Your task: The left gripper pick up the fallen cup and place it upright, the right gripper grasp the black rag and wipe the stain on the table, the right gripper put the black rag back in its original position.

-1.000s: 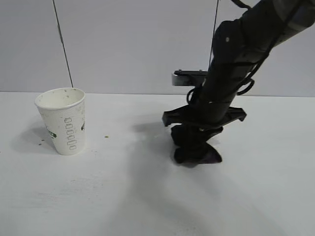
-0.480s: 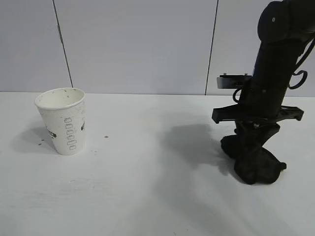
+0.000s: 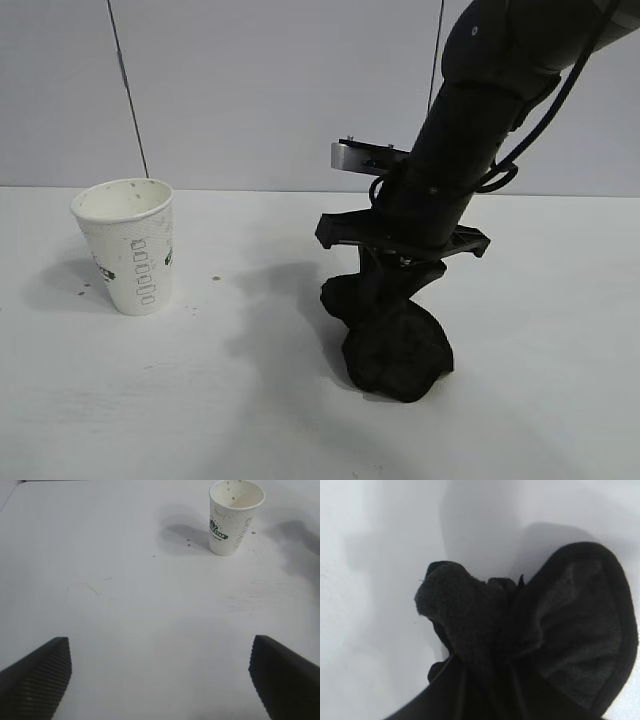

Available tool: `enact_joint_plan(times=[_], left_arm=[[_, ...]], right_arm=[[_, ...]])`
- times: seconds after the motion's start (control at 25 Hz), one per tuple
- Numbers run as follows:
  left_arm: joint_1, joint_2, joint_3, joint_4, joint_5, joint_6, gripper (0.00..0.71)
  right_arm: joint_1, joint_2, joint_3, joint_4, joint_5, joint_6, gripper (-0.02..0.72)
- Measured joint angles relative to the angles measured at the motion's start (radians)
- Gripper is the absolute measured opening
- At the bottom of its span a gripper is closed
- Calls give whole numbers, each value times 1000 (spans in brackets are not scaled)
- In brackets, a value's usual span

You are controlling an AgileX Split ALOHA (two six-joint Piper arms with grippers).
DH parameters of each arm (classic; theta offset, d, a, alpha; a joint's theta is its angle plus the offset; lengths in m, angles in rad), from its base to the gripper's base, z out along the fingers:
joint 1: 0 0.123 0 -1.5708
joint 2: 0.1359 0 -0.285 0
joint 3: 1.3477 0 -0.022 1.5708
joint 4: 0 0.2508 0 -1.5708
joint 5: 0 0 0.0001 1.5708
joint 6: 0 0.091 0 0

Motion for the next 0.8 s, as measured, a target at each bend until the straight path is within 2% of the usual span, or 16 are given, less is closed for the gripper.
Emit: enact_joint_plan(times=[0.12, 0.2, 0.32, 0.44, 0.52, 0.68, 0.8], left_arm=[[0, 0, 0, 0, 0, 0, 695], [0, 0, 0, 0, 0, 0, 695], [0, 0, 0, 0, 0, 0, 695], [0, 0, 0, 0, 0, 0, 695], [0, 0, 0, 0, 0, 0, 695], [0, 0, 0, 0, 0, 0, 695], [0, 0, 0, 0, 0, 0, 695]], right_arm=[[-3, -12, 0, -2, 0, 33, 519], [-7, -16, 0, -14, 0, 63, 571], [-10, -29, 0, -61, -4, 134, 575], [-34, -68, 0, -121, -17, 226, 545], [-76, -109, 0, -190, -29, 281, 521], [-212, -176, 0, -383, -18, 393, 502], [-352, -225, 0, -483, 19, 434, 502]])
